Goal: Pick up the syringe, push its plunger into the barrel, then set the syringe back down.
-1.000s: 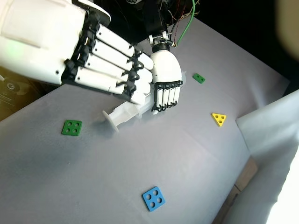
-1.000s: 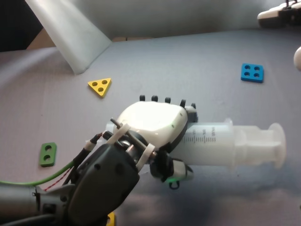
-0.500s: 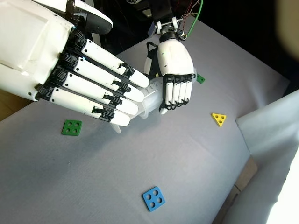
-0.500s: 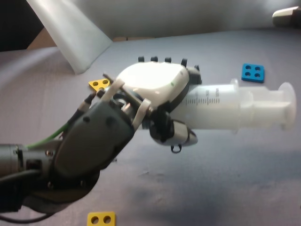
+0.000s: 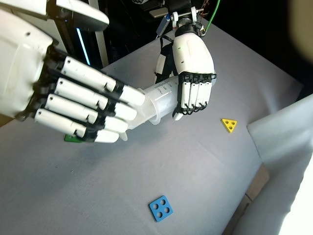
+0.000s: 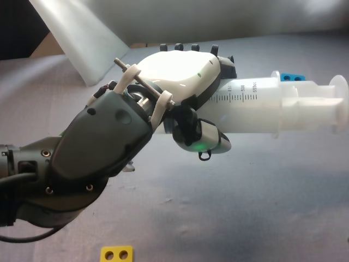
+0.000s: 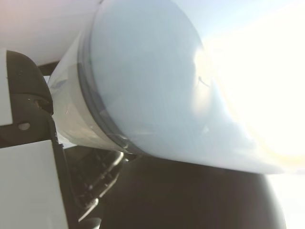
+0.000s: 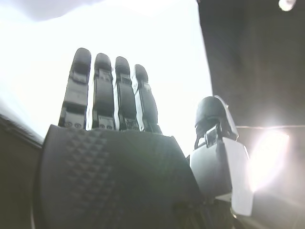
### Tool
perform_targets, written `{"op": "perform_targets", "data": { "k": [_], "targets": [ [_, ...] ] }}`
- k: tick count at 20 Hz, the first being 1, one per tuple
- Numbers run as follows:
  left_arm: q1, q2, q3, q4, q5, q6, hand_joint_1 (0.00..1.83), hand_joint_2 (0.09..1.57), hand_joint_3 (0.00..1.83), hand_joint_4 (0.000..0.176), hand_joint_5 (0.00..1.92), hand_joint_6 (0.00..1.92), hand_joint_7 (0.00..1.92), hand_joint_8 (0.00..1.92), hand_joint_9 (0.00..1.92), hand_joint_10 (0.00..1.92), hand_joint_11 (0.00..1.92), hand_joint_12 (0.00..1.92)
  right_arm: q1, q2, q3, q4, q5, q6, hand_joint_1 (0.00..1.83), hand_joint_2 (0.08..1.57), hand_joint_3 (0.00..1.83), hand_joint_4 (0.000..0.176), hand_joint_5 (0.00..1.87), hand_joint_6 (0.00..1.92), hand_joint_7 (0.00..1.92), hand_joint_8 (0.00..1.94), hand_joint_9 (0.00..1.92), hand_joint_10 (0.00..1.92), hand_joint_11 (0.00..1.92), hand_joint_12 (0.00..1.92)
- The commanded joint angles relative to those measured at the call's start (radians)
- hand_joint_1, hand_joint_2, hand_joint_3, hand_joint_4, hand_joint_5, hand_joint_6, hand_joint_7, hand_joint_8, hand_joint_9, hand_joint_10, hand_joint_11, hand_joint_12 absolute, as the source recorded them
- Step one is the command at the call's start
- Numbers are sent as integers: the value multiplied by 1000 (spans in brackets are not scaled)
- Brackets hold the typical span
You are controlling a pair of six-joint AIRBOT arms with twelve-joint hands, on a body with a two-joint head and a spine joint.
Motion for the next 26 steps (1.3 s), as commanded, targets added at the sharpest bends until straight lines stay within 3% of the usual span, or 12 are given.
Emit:
{"op": "perform_targets", "data": {
  "k": [1,3,8,18,26],
  "targets": [
    [-20,2,-2,65,-56,-4,1351,1200,1,0,827,1013,794,1396,722,1526,571,1442,-7,7,-2,113,46,9,0,1263,0,0,174,0,164,0,136,0,0,345],
    [-24,2,1,65,-51,-4,1347,1210,0,0,817,1025,769,1436,704,1552,562,1461,-39,12,-2,410,-78,8,0,1260,0,0,175,1,162,0,134,0,0,341],
    [-28,2,2,64,-45,-4,1352,1198,1,0,842,980,801,1389,716,1537,553,1460,-65,12,-2,673,-236,3,0,1249,0,0,179,2,160,1,131,1,0,324],
    [-33,2,1,61,-39,-1,1346,1214,1,0,810,1036,764,1451,695,1560,550,1456,-42,-38,23,700,-248,-2,0,1222,0,0,215,5,183,2,140,2,0,334],
    [-40,1,14,60,-39,4,1346,1215,0,0,820,1034,758,1454,690,1561,560,1468,32,-144,40,700,-246,-30,0,1230,0,0,234,6,203,4,154,5,0,376]
  ]
}}
